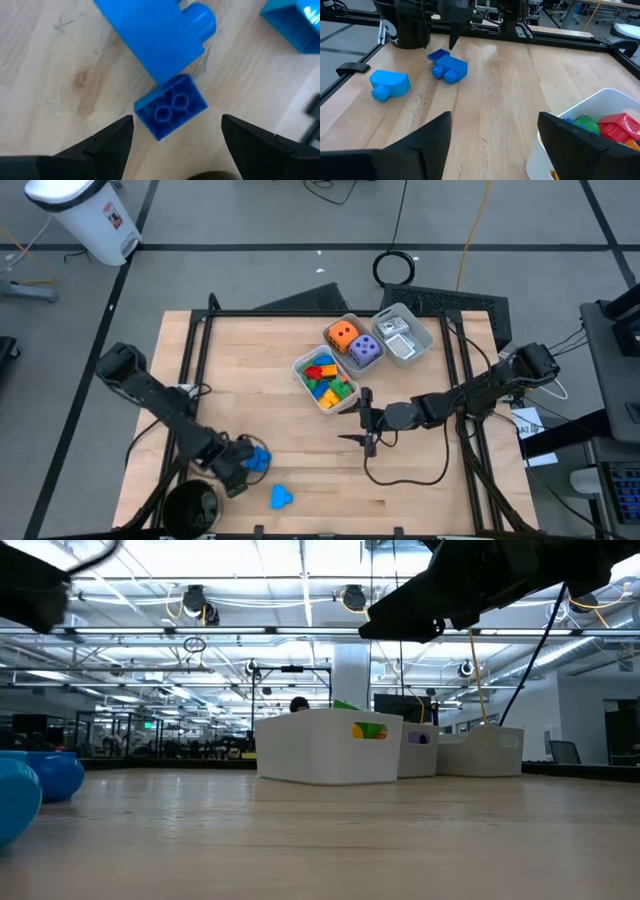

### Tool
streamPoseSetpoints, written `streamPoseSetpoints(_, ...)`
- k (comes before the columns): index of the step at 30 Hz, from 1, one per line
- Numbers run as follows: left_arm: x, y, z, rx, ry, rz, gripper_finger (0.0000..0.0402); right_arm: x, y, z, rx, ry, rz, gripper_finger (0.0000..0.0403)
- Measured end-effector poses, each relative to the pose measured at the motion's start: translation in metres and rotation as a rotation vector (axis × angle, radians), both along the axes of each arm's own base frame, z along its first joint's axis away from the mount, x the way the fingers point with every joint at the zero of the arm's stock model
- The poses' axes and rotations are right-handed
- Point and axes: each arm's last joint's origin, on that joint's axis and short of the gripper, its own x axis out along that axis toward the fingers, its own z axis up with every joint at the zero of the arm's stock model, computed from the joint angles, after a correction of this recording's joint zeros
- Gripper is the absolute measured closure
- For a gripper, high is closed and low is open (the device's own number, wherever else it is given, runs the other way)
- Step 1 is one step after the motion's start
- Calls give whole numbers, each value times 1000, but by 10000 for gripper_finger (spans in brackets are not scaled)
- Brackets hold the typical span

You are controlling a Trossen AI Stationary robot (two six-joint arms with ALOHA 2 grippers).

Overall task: Pick & Place Toys
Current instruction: Put the blue game piece into the white bin

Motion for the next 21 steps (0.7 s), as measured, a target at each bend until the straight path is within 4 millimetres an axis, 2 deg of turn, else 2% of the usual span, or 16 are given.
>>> streamPoseSetpoints(4,-15,-10,-5,82,-60,-28,92,0,0,0,1,-3,0,138)
streamPoseSetpoints(10,-28,-12,-16,174,-108,-133,92,0,0,1,2,-6,0,138)
streamPoseSetpoints(14,-31,-13,-24,162,-154,-202,92,0,0,1,2,-6,0,138)
streamPoseSetpoints(21,-33,-8,-35,179,-204,-198,104,0,0,1,2,-6,0,140)
